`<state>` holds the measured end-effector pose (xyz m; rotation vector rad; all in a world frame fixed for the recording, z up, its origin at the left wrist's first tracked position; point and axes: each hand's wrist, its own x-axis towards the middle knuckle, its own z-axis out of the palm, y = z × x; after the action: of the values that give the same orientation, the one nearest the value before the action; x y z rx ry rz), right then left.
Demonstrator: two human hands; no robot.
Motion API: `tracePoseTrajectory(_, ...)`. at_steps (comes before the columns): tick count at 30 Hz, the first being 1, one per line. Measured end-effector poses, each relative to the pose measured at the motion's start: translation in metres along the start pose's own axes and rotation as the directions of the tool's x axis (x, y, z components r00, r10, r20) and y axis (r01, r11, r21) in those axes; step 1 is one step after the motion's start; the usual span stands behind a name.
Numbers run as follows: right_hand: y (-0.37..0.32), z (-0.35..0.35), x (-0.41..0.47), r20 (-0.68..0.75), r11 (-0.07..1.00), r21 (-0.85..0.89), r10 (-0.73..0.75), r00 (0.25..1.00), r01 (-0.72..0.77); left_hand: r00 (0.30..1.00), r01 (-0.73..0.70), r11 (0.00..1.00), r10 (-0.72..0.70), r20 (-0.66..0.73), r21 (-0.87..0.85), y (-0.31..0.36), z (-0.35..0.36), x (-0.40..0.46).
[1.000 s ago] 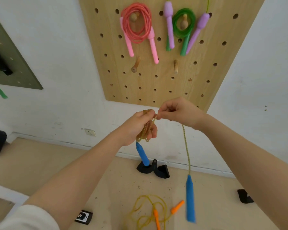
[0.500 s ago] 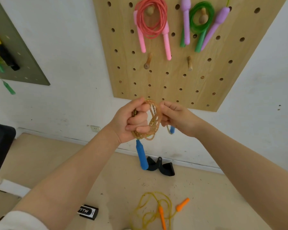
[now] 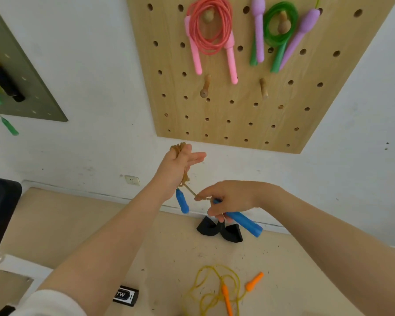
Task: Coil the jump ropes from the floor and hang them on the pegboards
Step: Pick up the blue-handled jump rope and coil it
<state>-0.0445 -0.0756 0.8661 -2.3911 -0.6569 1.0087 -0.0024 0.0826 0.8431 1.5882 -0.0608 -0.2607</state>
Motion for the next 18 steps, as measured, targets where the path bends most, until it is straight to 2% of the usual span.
tracePoseTrajectory(2, -0.004, -0.008, -0.007, -0.042, 0.994, -0.11, -0.033, 0.999, 0.029, 0.995, -0.001, 0.97, -0.023, 0.092, 0.245, -0.004, 0.003, -0.001)
tracePoseTrajectory(3, -0.006, -0.014, -0.011, -0.11, 0.989, -0.143, -0.058, 0.992, 0.042, 0.989, -0.005, 0.943, -0.045, 0.143, 0.333, -0.004, 0.006, -0.003)
tracePoseTrajectory(5, -0.004, -0.026, -0.019, -0.301, 0.98, -0.188, -0.125, 0.945, 0.07, 0.969, -0.03, 0.922, -0.068, 0.239, 0.386, -0.002, 0.015, -0.009)
tracePoseTrajectory(8, 0.011, -0.033, -0.028, -0.557, 0.979, -0.197, -0.158, 0.815, 0.055, 0.924, 0.021, 0.985, -0.085, 0.373, 0.171, 0.008, 0.029, -0.017)
tracePoseTrajectory(10, 0.019, -0.031, -0.032, -0.661, 0.991, -0.097, -0.13, 0.739, 0.087, 0.906, 0.126, 0.992, -0.102, 0.41, -0.031, 0.018, 0.034, -0.018)
tracePoseTrajectory(11, 0.021, -0.029, -0.034, -0.676, 0.992, -0.047, -0.117, 0.728, 0.116, 0.888, 0.184, 0.977, -0.12, 0.444, -0.105, 0.022, 0.037, -0.018)
tracePoseTrajectory(13, 0.021, -0.028, -0.04, -0.626, 0.985, 0.06, -0.091, 0.775, 0.164, 0.812, 0.303, 0.938, -0.163, 0.56, -0.166, 0.03, 0.042, -0.02)
tracePoseTrajectory(15, 0.019, -0.028, -0.049, -0.523, 0.949, 0.204, -0.101, 0.846, 0.239, 0.713, 0.393, 0.91, -0.211, 0.669, -0.132, 0.036, 0.046, -0.02)
tracePoseTrajectory(18, 0.023, -0.028, -0.06, -0.467, 0.905, 0.313, -0.117, 0.877, 0.287, 0.64, 0.41, 0.912, -0.278, 0.717, -0.013, 0.045, 0.052, -0.018)
